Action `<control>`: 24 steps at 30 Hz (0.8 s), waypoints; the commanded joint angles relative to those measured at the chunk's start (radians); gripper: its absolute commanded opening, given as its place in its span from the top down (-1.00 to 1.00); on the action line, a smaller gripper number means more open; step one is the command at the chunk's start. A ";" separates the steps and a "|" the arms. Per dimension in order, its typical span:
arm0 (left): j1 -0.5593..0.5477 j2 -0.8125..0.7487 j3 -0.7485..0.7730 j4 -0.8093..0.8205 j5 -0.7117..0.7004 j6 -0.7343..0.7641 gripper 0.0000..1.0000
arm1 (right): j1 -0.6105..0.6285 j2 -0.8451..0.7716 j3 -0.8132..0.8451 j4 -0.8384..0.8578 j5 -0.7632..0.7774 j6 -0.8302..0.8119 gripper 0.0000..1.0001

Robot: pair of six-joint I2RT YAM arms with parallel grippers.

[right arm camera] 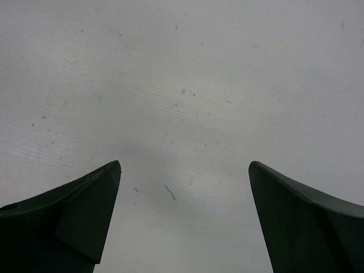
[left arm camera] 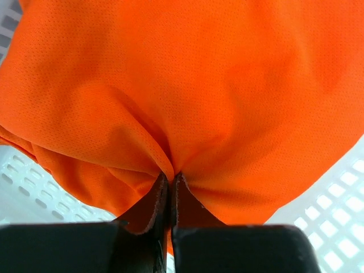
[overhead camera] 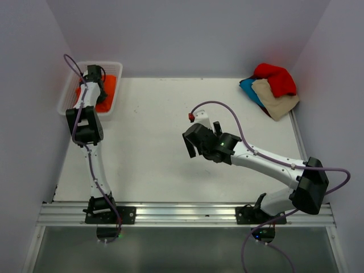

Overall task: Fold and stack the t-shirts
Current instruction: Grab the tshirt from the pile, then move the tshirt to the center of the board

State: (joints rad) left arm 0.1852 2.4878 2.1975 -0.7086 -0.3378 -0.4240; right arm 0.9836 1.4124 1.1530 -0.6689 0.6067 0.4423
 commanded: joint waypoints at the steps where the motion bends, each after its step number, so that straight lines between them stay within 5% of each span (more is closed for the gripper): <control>1: 0.013 -0.071 -0.005 0.010 0.080 0.013 1.00 | 0.004 -0.023 -0.009 0.022 -0.007 0.030 -0.98; 15: -0.107 -0.659 -0.105 0.067 0.063 0.014 1.00 | 0.004 0.056 0.004 0.048 0.008 0.010 -0.98; 24: -0.378 -0.951 -0.396 0.060 0.331 0.042 1.00 | 0.004 -0.016 0.053 -0.086 0.362 0.180 -0.98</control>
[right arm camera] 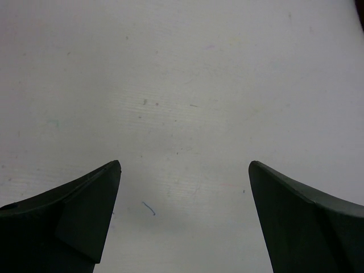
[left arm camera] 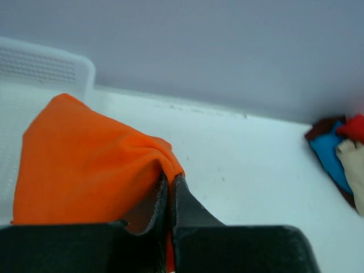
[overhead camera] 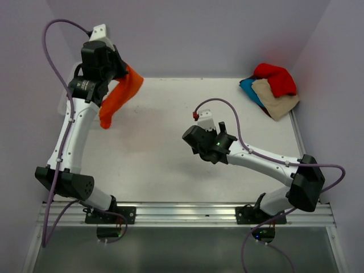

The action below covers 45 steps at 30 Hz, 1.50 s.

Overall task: Fold and stack the t-shirts
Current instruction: Move the tshirt to the center of the board

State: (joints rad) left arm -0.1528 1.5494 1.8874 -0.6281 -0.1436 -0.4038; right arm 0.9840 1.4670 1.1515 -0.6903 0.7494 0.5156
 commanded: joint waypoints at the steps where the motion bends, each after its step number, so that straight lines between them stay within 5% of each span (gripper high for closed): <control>1: -0.059 -0.052 -0.144 -0.028 0.172 0.014 1.00 | 0.004 -0.089 0.060 -0.102 0.255 0.150 -0.98; 6: -0.163 -0.149 -0.381 0.011 0.269 -0.016 1.00 | 0.004 -0.233 0.057 -0.192 0.456 0.251 -0.98; 13: -0.273 -0.218 -0.619 0.109 0.395 -0.056 1.00 | 0.002 -0.368 0.002 -0.140 0.469 0.210 -0.98; 21: -0.528 -0.215 -0.571 0.103 0.478 0.002 1.00 | 0.002 -0.347 -0.050 -0.109 0.432 0.187 -0.98; 25: -0.635 -0.271 -0.522 0.090 0.471 0.003 1.00 | -0.036 -0.297 -0.012 -0.241 0.446 0.329 -0.98; 33: -0.646 -0.449 -0.392 0.050 0.308 -0.015 0.91 | -0.143 -0.346 0.013 -0.290 0.439 0.380 -0.98; 36: -0.646 -0.433 -0.416 -0.025 0.019 0.012 0.41 | -0.151 -0.350 0.016 -0.276 0.426 0.356 -0.98; 40: -0.627 -0.348 -0.533 -0.013 -0.111 0.040 -1.00 | -0.151 -0.332 0.022 -0.267 0.372 0.331 -0.98; 45: -0.616 -0.165 -0.643 -0.030 -0.220 -0.015 -1.00 | -0.151 -0.303 0.013 -0.262 0.311 0.324 -0.98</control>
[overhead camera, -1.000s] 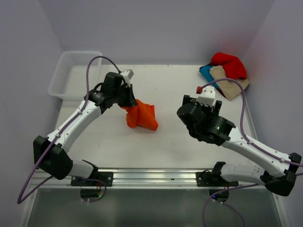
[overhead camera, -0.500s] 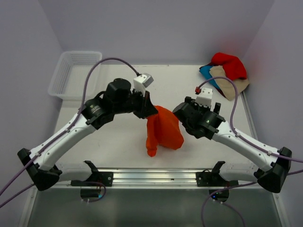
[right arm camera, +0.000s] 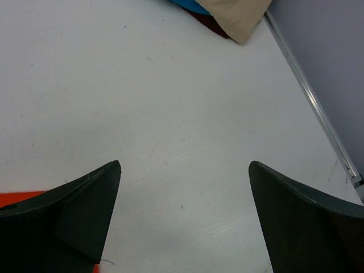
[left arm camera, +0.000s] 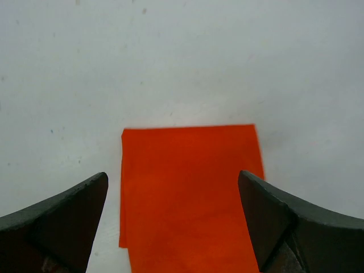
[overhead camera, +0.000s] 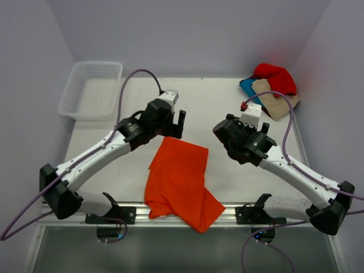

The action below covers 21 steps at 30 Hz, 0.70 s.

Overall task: Fold and stack the t-shirts
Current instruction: Move the tshirt to the center of the board, then flatten the tshirt out

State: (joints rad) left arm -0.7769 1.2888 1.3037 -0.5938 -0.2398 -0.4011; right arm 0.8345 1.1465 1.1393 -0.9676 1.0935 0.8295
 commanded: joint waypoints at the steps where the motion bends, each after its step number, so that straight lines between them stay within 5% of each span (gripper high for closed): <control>1: 0.007 0.104 -0.067 -0.061 -0.113 -0.022 -1.00 | -0.002 0.027 0.020 0.012 -0.050 0.011 -0.98; 11: -0.038 -0.078 -0.292 -0.130 -0.073 -0.286 -1.00 | -0.009 0.004 -0.124 0.206 -0.228 -0.107 -0.98; 14: -0.039 -0.129 -0.346 -0.165 -0.117 -0.364 -1.00 | -0.034 0.030 -0.237 0.373 -0.392 -0.151 -0.91; 21: -0.061 -0.220 -0.431 -0.147 -0.098 -0.519 -1.00 | -0.038 0.362 -0.234 0.638 -0.854 -0.253 -0.66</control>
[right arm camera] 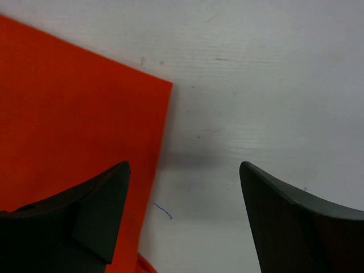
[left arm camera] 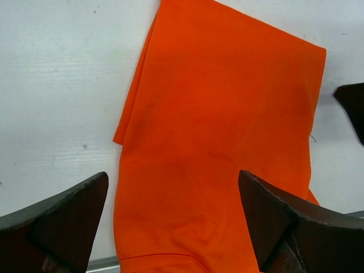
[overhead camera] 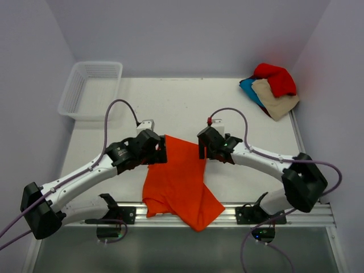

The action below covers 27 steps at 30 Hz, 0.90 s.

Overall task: Fold and stack the t-shirts
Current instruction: Flatten the tshirt out

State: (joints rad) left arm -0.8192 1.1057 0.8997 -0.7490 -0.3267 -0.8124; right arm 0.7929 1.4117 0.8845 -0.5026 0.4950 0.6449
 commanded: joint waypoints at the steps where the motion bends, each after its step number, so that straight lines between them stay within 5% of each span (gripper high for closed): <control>1: -0.026 -0.030 -0.050 0.013 0.004 -0.114 -1.00 | 0.005 0.118 0.036 0.188 -0.281 -0.082 -0.60; 11: -0.167 0.048 -0.154 -0.004 0.029 -0.257 -1.00 | 0.008 0.228 0.108 0.240 -0.345 -0.123 -0.47; 20: -0.170 0.088 -0.312 0.076 0.077 -0.286 -0.98 | 0.008 0.262 0.123 0.236 -0.323 -0.120 -0.29; 23: -0.170 0.085 -0.334 0.102 0.092 -0.289 -0.94 | 0.005 0.267 0.122 0.227 -0.300 -0.117 -0.10; 27: -0.170 0.097 -0.375 0.166 0.121 -0.277 -0.64 | 0.006 0.267 0.123 0.213 -0.279 -0.111 0.58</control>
State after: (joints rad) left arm -0.9844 1.1927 0.5640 -0.6888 -0.2375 -1.0668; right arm 0.8001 1.6775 0.9722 -0.2859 0.1818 0.5316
